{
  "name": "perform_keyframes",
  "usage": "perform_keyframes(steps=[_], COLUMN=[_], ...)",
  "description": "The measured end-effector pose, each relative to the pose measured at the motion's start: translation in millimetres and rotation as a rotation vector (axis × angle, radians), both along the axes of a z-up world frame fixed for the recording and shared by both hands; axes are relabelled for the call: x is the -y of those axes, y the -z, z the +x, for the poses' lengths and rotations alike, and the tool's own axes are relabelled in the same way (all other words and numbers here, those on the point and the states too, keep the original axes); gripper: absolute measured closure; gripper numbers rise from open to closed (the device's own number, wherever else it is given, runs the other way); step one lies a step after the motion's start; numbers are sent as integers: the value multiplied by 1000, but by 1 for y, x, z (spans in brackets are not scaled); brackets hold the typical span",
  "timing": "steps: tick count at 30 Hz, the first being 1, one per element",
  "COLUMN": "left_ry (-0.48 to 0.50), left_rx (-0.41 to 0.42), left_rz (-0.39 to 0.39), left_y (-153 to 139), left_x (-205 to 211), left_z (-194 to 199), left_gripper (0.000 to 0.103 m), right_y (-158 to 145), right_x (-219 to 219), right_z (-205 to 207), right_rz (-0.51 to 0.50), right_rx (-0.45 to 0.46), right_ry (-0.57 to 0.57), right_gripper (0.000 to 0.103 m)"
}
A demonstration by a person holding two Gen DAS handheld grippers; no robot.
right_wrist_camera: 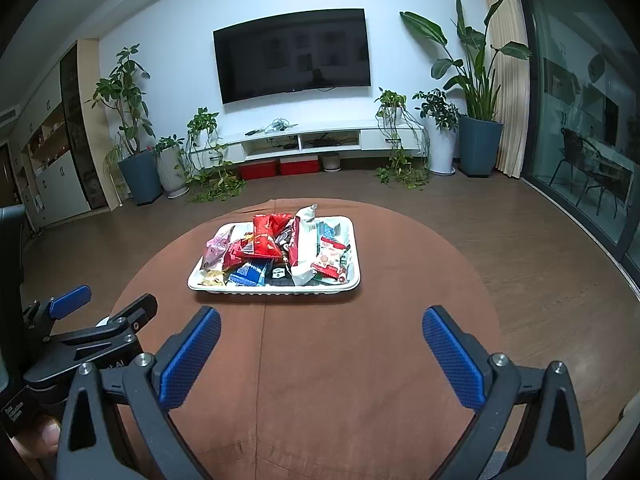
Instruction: Organize snacks
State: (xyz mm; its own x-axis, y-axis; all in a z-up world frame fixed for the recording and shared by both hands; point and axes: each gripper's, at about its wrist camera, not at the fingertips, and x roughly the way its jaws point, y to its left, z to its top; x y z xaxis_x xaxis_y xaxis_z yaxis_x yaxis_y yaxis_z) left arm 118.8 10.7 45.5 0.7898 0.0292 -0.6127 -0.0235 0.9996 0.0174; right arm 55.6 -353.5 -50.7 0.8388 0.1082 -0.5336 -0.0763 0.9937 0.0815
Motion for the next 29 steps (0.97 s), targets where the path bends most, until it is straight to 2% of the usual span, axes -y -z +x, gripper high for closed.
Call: perform_keyframes(steps=[24, 29], left_ry=[4, 12], left_rx=[-2, -1], left_rz=[12, -2], left_y=[7, 8], left_x=[-2, -3], left_z=[2, 3], left_gripper=[4, 4], right_y=[0, 8], right_x=[-1, 0], right_z=[0, 0], right_rz=[-4, 2], right_rx=[-7, -12], right_ry=[-3, -5], right_gripper=[0, 0])
